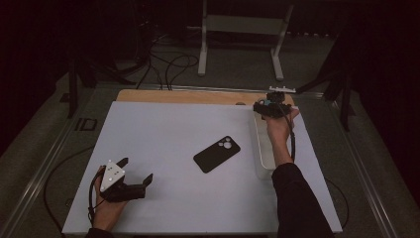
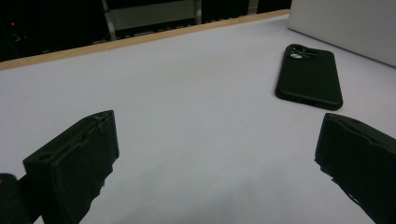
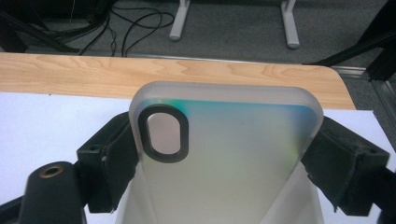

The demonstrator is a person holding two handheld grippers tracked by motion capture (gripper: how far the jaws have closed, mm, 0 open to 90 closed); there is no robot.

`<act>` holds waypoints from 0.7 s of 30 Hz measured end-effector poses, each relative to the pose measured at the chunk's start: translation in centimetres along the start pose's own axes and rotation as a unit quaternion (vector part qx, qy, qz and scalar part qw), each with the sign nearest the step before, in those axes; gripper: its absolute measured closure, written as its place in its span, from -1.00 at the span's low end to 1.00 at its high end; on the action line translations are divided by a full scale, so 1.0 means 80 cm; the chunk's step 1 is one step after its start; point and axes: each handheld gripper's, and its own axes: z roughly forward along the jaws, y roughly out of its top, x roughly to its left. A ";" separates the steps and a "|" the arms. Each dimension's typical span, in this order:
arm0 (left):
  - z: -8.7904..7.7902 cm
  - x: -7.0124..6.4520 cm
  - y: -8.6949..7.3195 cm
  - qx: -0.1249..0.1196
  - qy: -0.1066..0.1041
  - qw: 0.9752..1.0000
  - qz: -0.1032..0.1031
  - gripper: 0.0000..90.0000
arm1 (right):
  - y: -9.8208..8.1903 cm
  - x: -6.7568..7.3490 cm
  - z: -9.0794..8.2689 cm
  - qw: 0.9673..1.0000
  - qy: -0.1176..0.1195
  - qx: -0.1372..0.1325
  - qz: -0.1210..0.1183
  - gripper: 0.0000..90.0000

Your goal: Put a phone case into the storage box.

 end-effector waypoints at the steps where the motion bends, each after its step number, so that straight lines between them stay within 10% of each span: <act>1: 0.000 0.000 0.000 0.000 0.000 1.000 -0.001 -1.00 | 0.000 0.000 0.002 1.000 0.001 -0.002 0.000 -0.65; 21: 0.000 0.000 0.000 0.000 0.001 1.000 0.000 -1.00 | -0.004 0.000 -0.009 0.999 0.026 -0.024 0.022 -0.77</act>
